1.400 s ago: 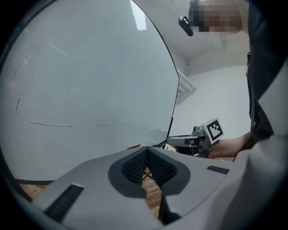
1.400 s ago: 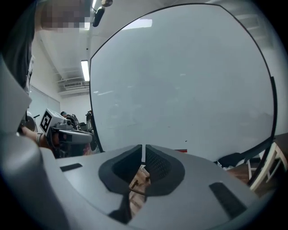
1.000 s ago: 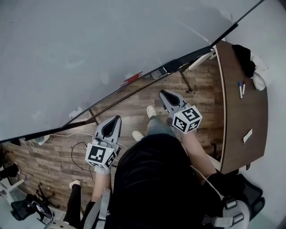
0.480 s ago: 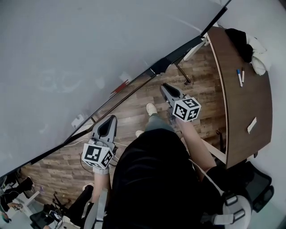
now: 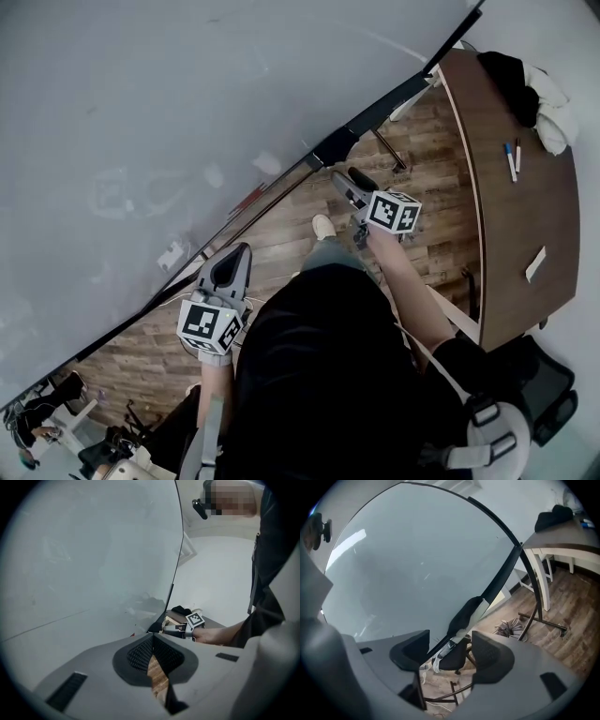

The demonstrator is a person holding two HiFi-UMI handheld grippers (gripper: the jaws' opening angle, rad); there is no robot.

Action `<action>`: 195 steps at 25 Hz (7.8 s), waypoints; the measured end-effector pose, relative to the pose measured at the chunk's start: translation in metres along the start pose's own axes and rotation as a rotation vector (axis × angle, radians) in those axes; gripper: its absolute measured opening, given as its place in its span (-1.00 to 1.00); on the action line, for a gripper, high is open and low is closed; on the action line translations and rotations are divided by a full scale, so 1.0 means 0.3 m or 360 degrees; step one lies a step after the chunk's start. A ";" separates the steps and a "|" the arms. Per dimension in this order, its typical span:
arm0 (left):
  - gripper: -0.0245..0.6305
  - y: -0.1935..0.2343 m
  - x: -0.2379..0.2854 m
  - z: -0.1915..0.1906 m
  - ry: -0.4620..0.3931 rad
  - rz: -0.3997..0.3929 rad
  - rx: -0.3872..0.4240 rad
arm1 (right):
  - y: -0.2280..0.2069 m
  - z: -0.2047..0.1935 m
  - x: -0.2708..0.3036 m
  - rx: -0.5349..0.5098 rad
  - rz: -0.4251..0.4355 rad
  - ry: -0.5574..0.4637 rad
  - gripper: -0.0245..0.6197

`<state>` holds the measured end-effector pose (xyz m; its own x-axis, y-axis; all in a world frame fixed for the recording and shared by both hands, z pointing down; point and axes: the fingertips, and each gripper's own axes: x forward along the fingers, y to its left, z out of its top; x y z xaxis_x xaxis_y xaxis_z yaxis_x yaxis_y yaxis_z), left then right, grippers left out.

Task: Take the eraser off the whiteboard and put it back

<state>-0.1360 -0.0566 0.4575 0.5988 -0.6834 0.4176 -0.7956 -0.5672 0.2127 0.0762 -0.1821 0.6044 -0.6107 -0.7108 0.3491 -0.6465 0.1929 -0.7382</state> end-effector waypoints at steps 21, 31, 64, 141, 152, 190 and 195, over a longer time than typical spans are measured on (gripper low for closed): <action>-0.91 0.024 0.077 0.003 0.0091 0.0083 -0.0037 | -0.112 0.044 0.200 0.0561 0.0090 0.0021 -0.04; -0.91 0.038 0.059 -0.030 0.0099 0.0124 -0.0076 | -0.106 0.035 0.224 0.0671 0.0103 0.0020 -0.21; -0.90 -0.035 -0.001 -0.074 0.0014 0.0045 -0.0110 | -0.038 -0.053 0.012 0.0600 0.0082 0.0032 -0.40; -0.91 -0.178 0.006 0.125 -0.0258 -0.0166 0.0065 | 0.721 0.119 -0.582 -0.1241 0.0232 -0.0234 -0.44; -0.91 -0.127 0.032 0.119 -0.0213 -0.0099 0.0026 | 0.556 0.176 -0.439 -0.0956 0.0196 -0.0157 -0.44; -0.91 0.048 0.081 0.136 -0.0075 0.0123 -0.0012 | -0.039 0.139 0.058 0.0318 0.0070 0.0020 -0.43; -0.91 0.063 0.090 0.135 -0.0064 0.0145 -0.0025 | -0.082 0.136 0.093 0.0435 0.0050 0.0020 -0.43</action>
<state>-0.1312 -0.1044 0.4371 0.5270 -0.7498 0.3999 -0.8480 -0.4950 0.1894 0.0938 -0.2343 0.6089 -0.6352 -0.6986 0.3293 -0.4806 0.0237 -0.8766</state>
